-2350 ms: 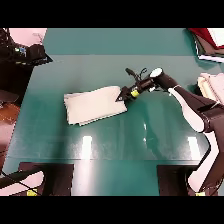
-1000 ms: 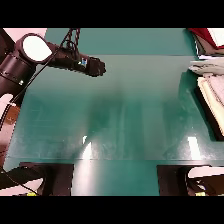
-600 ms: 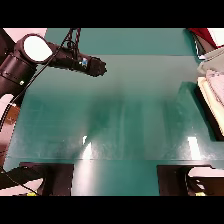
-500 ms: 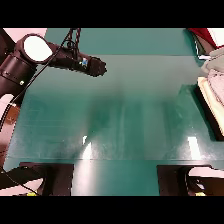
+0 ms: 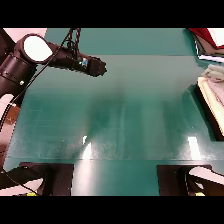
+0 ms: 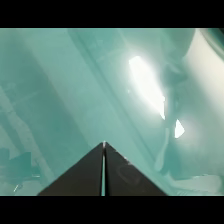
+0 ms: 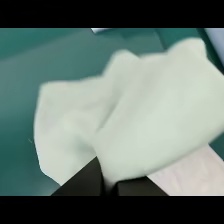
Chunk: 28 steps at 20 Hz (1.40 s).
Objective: Fold the shirts.
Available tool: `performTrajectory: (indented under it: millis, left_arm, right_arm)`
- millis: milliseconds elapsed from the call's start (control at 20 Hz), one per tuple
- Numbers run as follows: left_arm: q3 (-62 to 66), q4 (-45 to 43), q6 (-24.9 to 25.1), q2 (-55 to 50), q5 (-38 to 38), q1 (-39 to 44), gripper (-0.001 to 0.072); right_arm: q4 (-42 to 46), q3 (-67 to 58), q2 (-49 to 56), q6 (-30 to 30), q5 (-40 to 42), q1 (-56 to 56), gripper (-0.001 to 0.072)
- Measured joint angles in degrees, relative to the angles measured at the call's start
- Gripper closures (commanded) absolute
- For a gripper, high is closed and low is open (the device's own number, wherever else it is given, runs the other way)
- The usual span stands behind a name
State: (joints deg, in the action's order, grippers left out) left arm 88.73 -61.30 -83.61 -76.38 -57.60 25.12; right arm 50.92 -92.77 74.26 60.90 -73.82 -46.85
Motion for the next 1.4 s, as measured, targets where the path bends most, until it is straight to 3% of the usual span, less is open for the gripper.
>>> performTrajectory:
  millis: [150, 200, 300, 350, 550, 700, 900, 1150, 1200, 1300, 1400]
  left_arm:
    - [0.00, 0.00, 0.02, 0.00, 0.00, 0.00, 0.0680]
    - [0.00, 0.00, 0.02, 0.00, -0.02, 0.00, 0.0680]
    - [0.00, 0.00, 0.02, 0.00, -0.04, 0.00, 0.0679]
    - [0.00, 0.00, 0.04, 0.00, -0.04, 0.00, 0.0680]
    - [0.00, 0.00, 0.04, 0.00, -0.07, 0.00, 0.0680]
    - [0.00, 0.02, 0.07, -0.02, -0.04, 0.00, 0.0679]
    - [0.00, 0.07, 0.04, 0.00, -0.24, 0.00, 0.0679]
    - [0.00, 0.28, 0.04, 0.04, -0.28, 0.00, 0.0679]
    - [0.00, 0.28, 0.04, 0.04, 0.13, 0.00, 0.0679]
    - [0.00, 0.28, 0.04, 0.04, 1.09, 0.00, 0.0679]
    - [0.00, 0.28, 0.02, 0.04, 1.95, 0.00, 0.0679]
  right_arm:
    - [7.13, 6.80, -3.87, 0.61, -0.74, -2.32, 0.0690]
    - [9.44, 9.07, -5.11, 1.31, -0.92, -3.37, 0.0615]
    - [13.20, 13.14, -7.32, 2.08, -1.01, -5.73, 0.0185]
    - [14.36, 14.86, -8.15, 2.40, -1.05, -7.04, 0.0134]
    - [16.00, 19.41, -9.99, 3.63, -1.53, -11.23, 0.0135]
    - [11.50, 20.59, -10.43, 4.33, -1.62, -10.19, 0.0135]
    - [4.66, 21.11, -10.60, 4.52, -1.01, -0.59, 0.0135]
    - [2.16, 21.24, -10.62, 4.61, 1.64, 16.83, 0.0141]
    - [2.16, 21.24, -10.62, 4.61, 2.71, 20.31, 0.0240]
    - [1.79, 21.24, -10.62, 4.61, 4.66, 26.38, 0.0653]
    - [1.81, 21.24, -10.62, 4.68, 6.19, 31.23, 0.0694]
